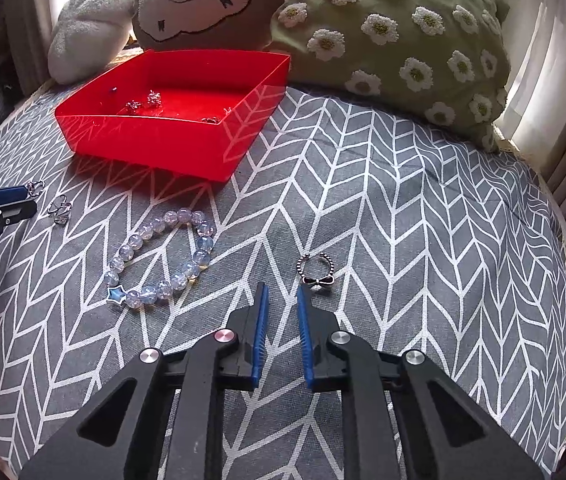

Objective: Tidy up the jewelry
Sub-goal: 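Close right tool on the dark ring with bow, then close left tool on silver ring while right tool lifts the bow ring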

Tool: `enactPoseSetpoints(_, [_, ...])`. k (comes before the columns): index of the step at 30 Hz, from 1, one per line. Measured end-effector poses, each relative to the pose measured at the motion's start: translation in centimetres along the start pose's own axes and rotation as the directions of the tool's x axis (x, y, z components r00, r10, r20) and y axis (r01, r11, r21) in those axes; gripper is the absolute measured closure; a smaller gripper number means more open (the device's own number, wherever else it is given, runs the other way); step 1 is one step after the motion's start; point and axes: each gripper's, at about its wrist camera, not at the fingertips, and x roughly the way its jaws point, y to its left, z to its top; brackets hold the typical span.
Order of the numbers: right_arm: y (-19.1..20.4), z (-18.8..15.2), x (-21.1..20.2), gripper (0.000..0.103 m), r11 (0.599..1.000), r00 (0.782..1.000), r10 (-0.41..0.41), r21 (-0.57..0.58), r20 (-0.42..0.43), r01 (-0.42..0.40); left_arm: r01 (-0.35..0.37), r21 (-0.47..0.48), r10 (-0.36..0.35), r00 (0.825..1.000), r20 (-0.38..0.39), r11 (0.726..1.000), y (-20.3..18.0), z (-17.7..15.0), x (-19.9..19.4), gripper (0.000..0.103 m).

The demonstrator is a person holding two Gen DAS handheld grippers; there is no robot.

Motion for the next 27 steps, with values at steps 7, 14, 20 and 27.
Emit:
enactPoseSetpoints(7, [0.00, -0.01, -0.02, 0.090, 1.000, 1.000, 0.002, 0.003, 0.000, -0.002, 0.003, 0.017, -0.003, 1.000, 0.002, 1.000, -0.31, 0.00, -0.04, 0.081])
enactPoseSetpoints(14, [0.07, -0.05, -0.16, 0.090, 1.000, 1.000, 0.002, 0.007, -0.005, -0.002, 0.015, 0.008, -0.015, 1.000, -0.002, 1.000, 0.01, -0.08, -0.09, 0.081])
enactPoseSetpoints(20, [0.15, -0.24, -0.34, 0.089, 1.000, 1.000, -0.003, 0.006, -0.003, 0.003, 0.026, -0.001, -0.026, 1.000, -0.003, 1.000, 0.24, -0.13, -0.08, 0.081])
enactPoseSetpoints(27, [0.10, -0.44, -0.56, 0.089, 1.000, 1.000, -0.003, 0.011, -0.003, 0.003, 0.031, -0.002, -0.031, 1.000, 0.006, 1.000, 0.33, -0.10, 0.08, 0.081])
